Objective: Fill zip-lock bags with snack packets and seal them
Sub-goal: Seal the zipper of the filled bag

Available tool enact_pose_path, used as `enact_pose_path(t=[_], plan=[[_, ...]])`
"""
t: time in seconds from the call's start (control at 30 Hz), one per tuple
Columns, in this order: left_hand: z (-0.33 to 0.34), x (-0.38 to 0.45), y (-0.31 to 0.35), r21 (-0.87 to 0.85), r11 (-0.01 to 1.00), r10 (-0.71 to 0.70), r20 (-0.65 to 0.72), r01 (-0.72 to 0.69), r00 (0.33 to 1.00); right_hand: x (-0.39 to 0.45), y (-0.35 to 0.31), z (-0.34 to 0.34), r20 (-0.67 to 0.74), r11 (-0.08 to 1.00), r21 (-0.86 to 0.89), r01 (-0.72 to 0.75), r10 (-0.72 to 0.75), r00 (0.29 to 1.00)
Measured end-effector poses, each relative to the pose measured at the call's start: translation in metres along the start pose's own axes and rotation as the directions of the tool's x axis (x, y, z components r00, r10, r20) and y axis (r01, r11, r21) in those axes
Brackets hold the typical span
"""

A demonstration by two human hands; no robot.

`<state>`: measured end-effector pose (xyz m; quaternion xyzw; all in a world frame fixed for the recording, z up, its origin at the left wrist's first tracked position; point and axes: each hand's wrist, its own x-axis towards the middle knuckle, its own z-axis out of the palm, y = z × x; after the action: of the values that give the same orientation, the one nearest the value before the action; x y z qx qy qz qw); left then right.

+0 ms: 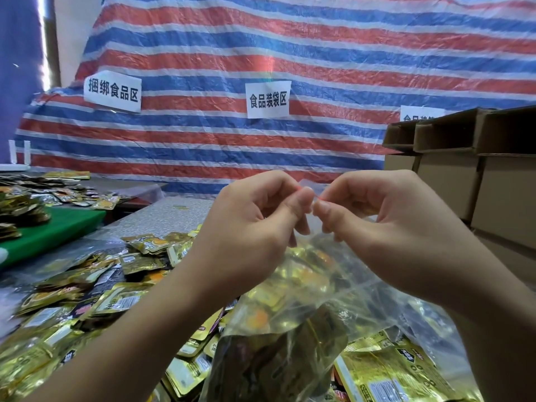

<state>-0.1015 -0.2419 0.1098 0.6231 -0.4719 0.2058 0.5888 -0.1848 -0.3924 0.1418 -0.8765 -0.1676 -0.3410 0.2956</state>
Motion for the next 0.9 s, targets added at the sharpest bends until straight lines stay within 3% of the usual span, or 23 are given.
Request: enact_pose_path(t=[0.37, 0.63, 0.8, 0.9], plan=[[-0.001, 0.003, -0.004, -0.107, 0.994, -0.03, 0.041, 0.034, 0.999, 0.001, 0.003, 0.0, -0.033, 0.999, -0.006, 0.033, -0.034, 0.999], [0.0, 0.001, -0.005, -0.029, 0.999, 0.032, 0.031, -0.031, 0.999, 0.001, 0.005, 0.005, -0.064, 0.996, -0.047, 0.076, -0.079, 0.995], [0.0, -0.002, -0.002, 0.062, 0.993, 0.105, -0.038, -0.103, 0.994, 0.002, 0.009, 0.01, -0.107, 0.989, -0.096, 0.111, -0.121, 0.987], [0.004, -0.003, -0.006, 0.092, 0.993, 0.085, -0.131, -0.073, 0.988, 0.004, 0.013, 0.014, -0.102, 0.99, -0.108, 0.091, -0.102, 0.99]])
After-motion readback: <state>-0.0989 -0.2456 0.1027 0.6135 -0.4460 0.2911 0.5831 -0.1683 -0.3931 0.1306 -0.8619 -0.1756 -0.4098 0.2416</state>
